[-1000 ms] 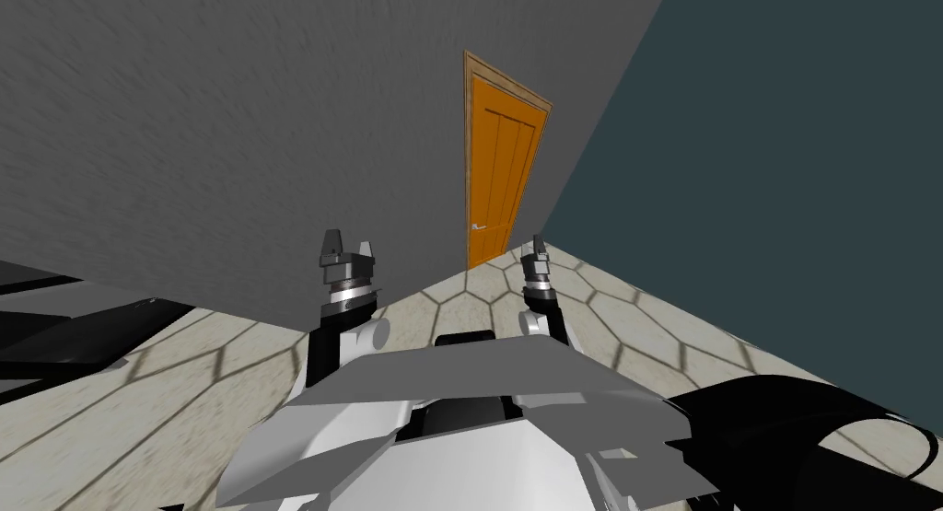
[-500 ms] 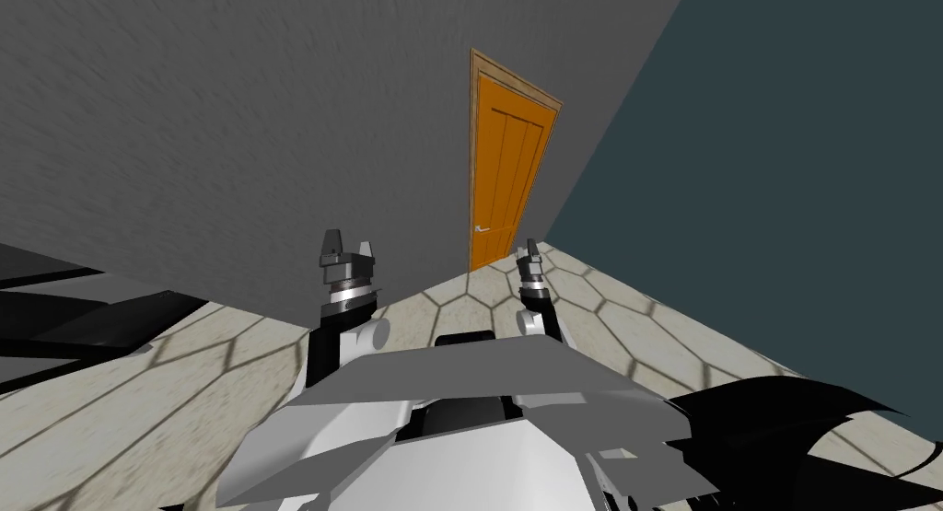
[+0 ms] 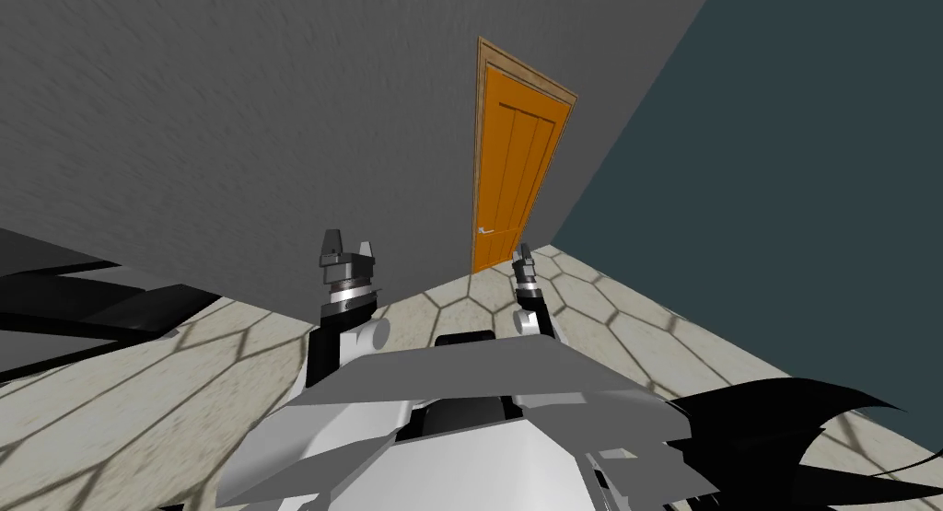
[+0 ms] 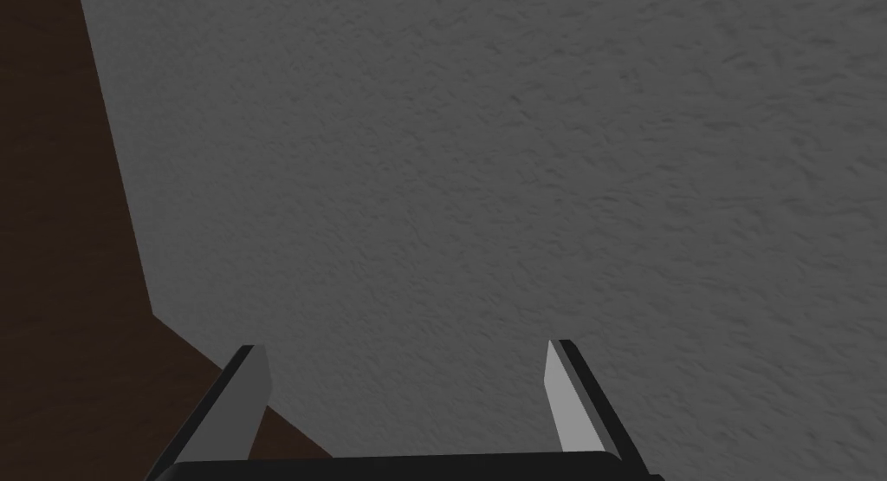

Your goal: Pull the door open

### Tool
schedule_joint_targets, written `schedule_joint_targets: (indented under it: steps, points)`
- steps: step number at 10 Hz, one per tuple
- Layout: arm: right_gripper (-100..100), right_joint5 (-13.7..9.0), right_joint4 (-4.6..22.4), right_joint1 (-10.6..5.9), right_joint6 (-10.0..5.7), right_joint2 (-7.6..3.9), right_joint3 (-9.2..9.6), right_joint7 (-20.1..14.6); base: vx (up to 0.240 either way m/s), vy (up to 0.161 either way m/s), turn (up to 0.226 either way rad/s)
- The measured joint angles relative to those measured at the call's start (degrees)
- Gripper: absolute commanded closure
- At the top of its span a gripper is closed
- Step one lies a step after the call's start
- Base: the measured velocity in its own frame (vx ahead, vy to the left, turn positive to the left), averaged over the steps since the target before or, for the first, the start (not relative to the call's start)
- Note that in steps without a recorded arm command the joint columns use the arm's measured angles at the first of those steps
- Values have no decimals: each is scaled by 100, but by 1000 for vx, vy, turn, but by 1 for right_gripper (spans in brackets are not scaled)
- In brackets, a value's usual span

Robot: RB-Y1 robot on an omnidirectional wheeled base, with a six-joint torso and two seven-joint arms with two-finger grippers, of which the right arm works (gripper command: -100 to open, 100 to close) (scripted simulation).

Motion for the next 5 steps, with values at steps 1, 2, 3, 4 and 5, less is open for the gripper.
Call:
schedule_joint_targets:
  steps: [1, 2, 3, 4, 5]
  points:
    - [-100, -48, 146, -65, -20, -39, -9, -18, 102, -45, 104]
    - [-100, -91, 296, -108, -57, -70, -3, -32, 88, -51, 102]
    - [-100, -128, 475, -186, -93, -82, 11, -32, 86, -75, 105]
    - [-100, -176, 650, -238, -142, -118, 13, -45, 86, -77, 118]
    - [-100, -222, 794, -300, -162, -146, 16, -56, 79, -64, 112]
